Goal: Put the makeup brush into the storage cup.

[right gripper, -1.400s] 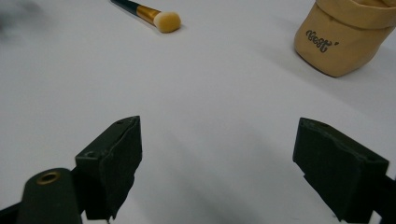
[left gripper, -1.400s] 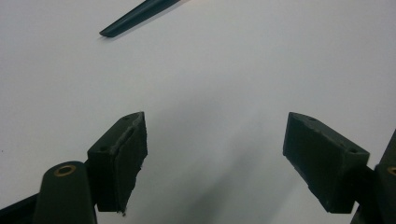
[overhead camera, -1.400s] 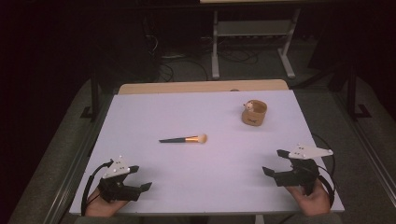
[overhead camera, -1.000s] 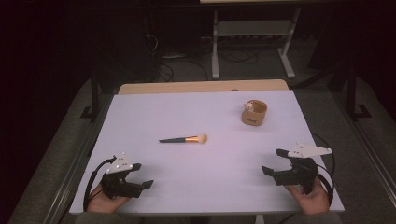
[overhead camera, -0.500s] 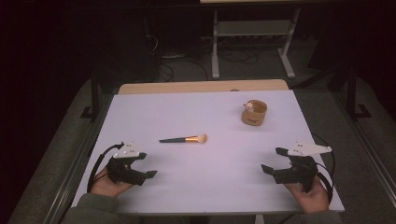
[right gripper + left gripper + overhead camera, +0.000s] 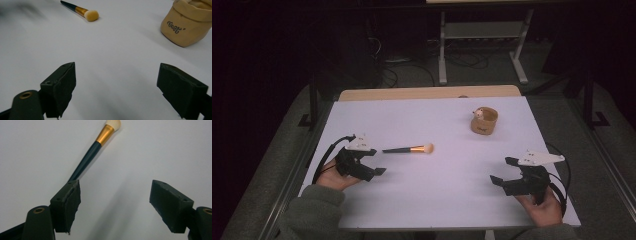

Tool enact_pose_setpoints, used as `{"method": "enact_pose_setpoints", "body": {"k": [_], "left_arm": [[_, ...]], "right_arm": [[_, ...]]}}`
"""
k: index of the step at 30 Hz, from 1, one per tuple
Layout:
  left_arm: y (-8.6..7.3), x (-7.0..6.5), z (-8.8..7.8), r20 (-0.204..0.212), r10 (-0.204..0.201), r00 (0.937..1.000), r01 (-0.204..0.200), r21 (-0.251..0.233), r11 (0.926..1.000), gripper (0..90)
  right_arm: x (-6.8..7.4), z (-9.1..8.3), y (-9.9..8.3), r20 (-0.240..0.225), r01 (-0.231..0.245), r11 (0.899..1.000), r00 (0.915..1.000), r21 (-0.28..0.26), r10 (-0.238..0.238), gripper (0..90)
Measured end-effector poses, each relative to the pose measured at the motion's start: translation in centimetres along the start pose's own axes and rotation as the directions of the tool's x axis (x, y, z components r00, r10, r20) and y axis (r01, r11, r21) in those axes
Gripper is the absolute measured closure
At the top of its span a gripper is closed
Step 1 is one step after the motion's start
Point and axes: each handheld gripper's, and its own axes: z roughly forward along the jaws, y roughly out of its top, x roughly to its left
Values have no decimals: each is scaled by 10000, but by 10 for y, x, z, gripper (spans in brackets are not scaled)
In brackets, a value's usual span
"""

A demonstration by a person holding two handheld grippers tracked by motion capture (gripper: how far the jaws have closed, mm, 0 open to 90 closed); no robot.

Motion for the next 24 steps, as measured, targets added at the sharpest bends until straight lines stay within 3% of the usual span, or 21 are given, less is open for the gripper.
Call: {"method": "enact_pose_setpoints", "body": {"k": [13, 17, 19, 24], "left_arm": [[34, 24, 23, 290, 558, 9980, -571, 457, 9973, 285], [39, 31, 29, 419, 559, 9976, -582, 556, 9968, 299], [45, 36, 37, 559, 657, 9963, -704, 879, 9936, 303], [58, 42, 52, 752, 978, 9924, -1062, 1174, 9874, 304]], "right_arm": [[-3, -1, 3, -28, 18, 9999, 10000, -136, -18, 147], [-5, 0, 3, -58, 0, 9999, 10000, -147, -1, 147], [-5, 0, 3, -70, -55, 9998, 10000, -174, 54, 147], [-6, 2, 4, -104, 5, 9999, 9999, -171, -7, 147]]}}
